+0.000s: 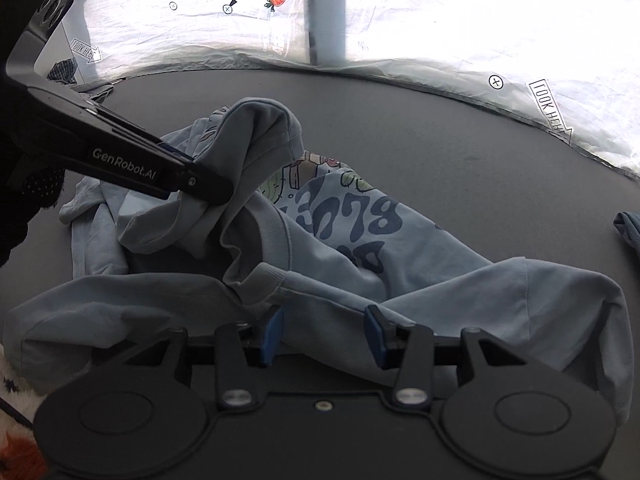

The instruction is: Fold clothes

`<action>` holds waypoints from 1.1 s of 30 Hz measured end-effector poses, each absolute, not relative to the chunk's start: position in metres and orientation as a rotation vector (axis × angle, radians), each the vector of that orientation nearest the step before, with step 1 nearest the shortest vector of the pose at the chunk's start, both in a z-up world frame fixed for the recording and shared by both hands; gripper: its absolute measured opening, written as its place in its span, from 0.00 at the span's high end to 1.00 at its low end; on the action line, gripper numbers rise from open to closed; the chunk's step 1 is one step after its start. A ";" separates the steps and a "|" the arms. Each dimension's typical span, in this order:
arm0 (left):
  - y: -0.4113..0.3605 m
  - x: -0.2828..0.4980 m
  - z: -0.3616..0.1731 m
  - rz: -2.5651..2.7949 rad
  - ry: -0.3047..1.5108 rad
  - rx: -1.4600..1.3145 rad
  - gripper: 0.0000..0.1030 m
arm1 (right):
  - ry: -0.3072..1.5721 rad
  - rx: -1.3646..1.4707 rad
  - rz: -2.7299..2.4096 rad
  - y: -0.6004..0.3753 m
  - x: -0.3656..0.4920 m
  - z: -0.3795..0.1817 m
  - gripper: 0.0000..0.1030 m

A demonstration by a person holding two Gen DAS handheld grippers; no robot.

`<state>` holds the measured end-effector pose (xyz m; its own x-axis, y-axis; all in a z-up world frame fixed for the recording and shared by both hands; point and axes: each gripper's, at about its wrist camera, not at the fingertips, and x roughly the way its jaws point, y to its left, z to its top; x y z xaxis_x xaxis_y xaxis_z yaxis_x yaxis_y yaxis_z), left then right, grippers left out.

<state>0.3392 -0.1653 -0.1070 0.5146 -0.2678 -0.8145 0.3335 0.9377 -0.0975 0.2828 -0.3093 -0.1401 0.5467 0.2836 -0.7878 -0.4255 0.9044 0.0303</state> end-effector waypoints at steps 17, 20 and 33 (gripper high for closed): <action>-0.155 0.341 -0.112 -0.340 0.996 0.010 0.80 | 0.980 -0.171 0.508 -0.296 0.308 -0.158 0.61; -0.153 0.341 -0.112 -0.337 0.999 0.004 0.80 | 0.986 -0.156 0.516 -0.297 0.310 -0.158 0.75; -0.142 0.332 -0.102 -0.275 0.959 0.086 0.80 | 0.891 -0.046 0.373 -0.319 0.319 -0.136 0.98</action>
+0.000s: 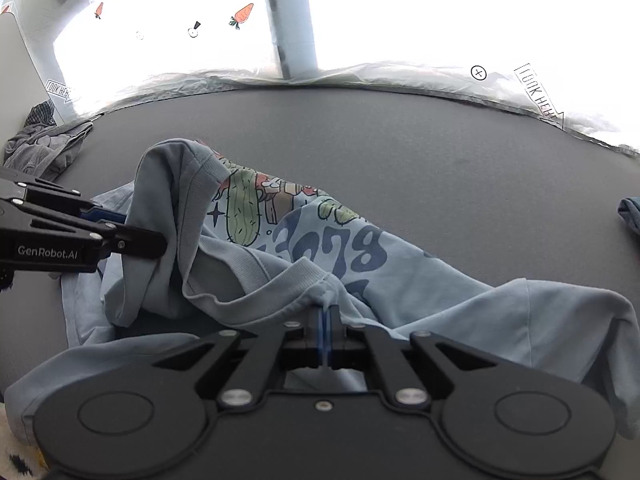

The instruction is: Fold clothes

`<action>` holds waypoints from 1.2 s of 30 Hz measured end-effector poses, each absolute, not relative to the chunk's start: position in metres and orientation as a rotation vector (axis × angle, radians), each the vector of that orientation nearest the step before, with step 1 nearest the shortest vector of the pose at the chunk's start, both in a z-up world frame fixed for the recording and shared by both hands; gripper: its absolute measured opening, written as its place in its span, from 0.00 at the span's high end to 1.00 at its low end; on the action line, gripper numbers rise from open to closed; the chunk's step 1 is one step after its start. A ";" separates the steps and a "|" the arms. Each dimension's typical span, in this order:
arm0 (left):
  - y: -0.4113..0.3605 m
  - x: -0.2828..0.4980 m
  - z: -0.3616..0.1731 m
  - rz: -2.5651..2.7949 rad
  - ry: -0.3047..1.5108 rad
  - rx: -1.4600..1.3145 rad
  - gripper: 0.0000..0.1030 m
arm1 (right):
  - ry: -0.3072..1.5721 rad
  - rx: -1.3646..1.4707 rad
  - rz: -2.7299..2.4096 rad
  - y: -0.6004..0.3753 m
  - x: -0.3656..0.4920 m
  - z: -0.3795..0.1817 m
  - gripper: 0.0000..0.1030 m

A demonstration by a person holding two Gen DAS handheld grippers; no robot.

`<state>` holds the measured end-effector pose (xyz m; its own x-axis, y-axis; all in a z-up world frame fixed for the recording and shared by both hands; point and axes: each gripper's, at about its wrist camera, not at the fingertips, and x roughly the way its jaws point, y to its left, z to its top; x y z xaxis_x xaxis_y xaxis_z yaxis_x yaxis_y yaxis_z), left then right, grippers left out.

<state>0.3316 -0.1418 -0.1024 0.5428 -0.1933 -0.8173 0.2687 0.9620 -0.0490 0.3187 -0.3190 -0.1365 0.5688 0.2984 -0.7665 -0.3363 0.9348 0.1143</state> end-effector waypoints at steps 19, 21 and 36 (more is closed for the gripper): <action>-0.129 0.318 -0.043 0.097 0.615 0.325 0.95 | 0.443 -0.133 0.136 -0.333 0.318 -0.050 1.00; -0.130 0.318 -0.032 0.132 0.563 0.355 0.95 | 0.389 -0.148 0.120 -0.332 0.318 -0.038 1.00; -0.150 0.291 0.112 0.361 0.073 0.387 0.96 | -0.092 -0.144 0.069 -0.320 0.295 0.084 1.00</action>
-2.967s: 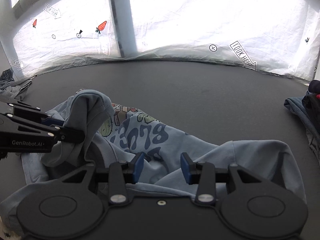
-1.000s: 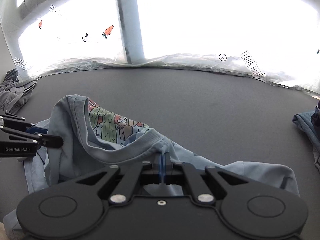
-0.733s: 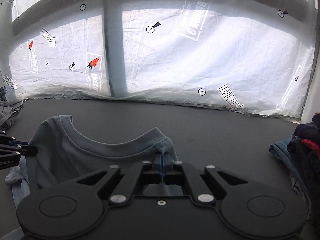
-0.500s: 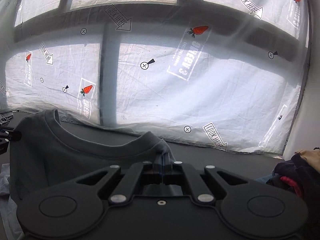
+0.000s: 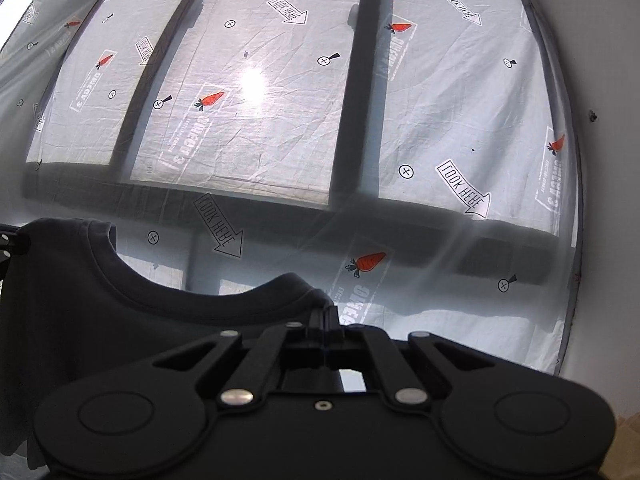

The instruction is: Fold clothes

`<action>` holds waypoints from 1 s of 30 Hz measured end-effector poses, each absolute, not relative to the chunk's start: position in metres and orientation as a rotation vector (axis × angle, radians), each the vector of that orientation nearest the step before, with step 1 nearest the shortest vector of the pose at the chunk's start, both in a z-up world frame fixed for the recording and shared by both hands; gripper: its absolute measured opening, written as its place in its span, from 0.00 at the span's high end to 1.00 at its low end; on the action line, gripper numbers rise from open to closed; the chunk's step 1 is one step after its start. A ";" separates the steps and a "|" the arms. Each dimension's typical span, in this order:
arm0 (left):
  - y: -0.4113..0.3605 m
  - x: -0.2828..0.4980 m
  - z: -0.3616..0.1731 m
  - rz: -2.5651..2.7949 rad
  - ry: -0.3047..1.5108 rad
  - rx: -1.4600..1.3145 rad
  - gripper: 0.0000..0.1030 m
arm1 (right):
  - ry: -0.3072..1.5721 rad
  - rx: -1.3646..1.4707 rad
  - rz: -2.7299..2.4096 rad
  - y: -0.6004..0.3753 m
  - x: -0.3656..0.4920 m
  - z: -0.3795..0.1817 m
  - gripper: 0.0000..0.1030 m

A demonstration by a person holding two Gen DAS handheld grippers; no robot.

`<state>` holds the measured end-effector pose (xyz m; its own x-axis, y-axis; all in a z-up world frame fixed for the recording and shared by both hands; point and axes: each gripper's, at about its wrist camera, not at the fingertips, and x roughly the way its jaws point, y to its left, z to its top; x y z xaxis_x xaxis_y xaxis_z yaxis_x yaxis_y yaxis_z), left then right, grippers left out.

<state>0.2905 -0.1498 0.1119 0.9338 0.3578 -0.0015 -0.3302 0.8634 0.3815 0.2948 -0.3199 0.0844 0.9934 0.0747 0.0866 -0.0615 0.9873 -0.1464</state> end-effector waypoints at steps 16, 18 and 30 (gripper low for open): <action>-0.145 0.167 0.256 0.565 -0.337 0.235 0.97 | -0.537 -0.081 0.208 -0.310 0.209 0.220 1.00; -0.145 0.147 0.270 0.560 -0.369 0.200 0.97 | -0.567 -0.045 0.222 -0.313 0.194 0.229 1.00; -0.172 0.072 0.304 0.504 -0.508 0.135 0.97 | -0.706 -0.002 0.211 -0.345 0.113 0.276 1.00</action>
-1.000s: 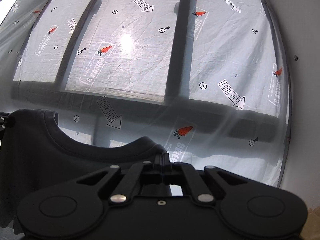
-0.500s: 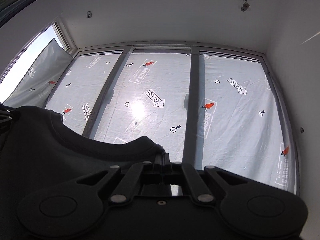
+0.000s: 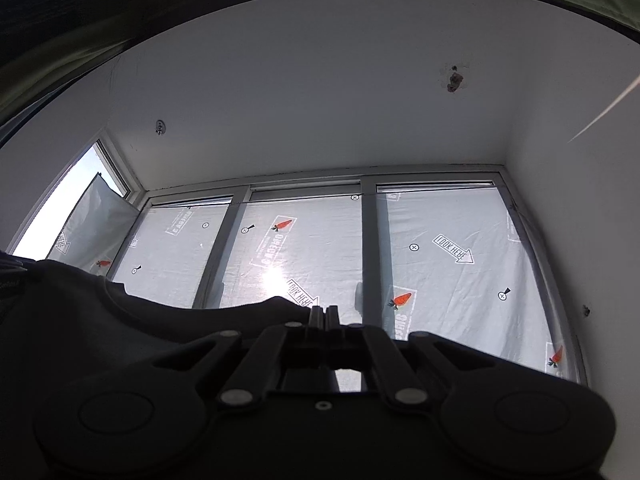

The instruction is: Fold clothes

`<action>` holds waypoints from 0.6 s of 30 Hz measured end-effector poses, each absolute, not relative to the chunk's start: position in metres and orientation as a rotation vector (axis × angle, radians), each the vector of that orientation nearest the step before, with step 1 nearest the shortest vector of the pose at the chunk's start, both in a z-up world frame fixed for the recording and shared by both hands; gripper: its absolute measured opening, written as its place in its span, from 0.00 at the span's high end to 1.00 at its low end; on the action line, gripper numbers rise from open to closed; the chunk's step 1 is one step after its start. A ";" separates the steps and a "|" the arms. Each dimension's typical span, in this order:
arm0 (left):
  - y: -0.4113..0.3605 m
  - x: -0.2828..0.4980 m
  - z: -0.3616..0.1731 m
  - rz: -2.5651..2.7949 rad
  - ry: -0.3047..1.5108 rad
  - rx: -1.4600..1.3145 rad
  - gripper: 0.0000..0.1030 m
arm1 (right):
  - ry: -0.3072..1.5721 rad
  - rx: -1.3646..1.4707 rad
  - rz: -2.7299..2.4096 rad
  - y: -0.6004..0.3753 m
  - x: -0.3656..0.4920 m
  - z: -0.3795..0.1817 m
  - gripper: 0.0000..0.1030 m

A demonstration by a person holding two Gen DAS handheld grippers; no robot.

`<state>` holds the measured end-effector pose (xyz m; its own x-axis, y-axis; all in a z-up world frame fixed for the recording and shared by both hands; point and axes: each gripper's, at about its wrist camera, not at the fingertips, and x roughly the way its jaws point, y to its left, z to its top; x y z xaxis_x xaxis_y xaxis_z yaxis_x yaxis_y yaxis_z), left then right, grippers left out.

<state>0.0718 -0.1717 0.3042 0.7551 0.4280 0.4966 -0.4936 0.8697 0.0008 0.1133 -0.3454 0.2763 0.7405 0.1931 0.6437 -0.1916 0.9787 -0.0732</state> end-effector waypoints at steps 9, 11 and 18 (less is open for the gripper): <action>-0.157 0.105 0.281 0.508 -0.414 0.132 0.97 | -0.712 -0.014 0.177 -0.341 0.121 0.277 1.00; -0.151 0.135 0.266 0.514 -0.355 0.149 0.97 | -0.668 -0.009 0.199 -0.335 0.136 0.272 1.00; -0.111 0.267 0.172 0.524 -0.040 0.288 0.99 | -0.303 -0.109 0.253 -0.281 0.231 0.209 0.99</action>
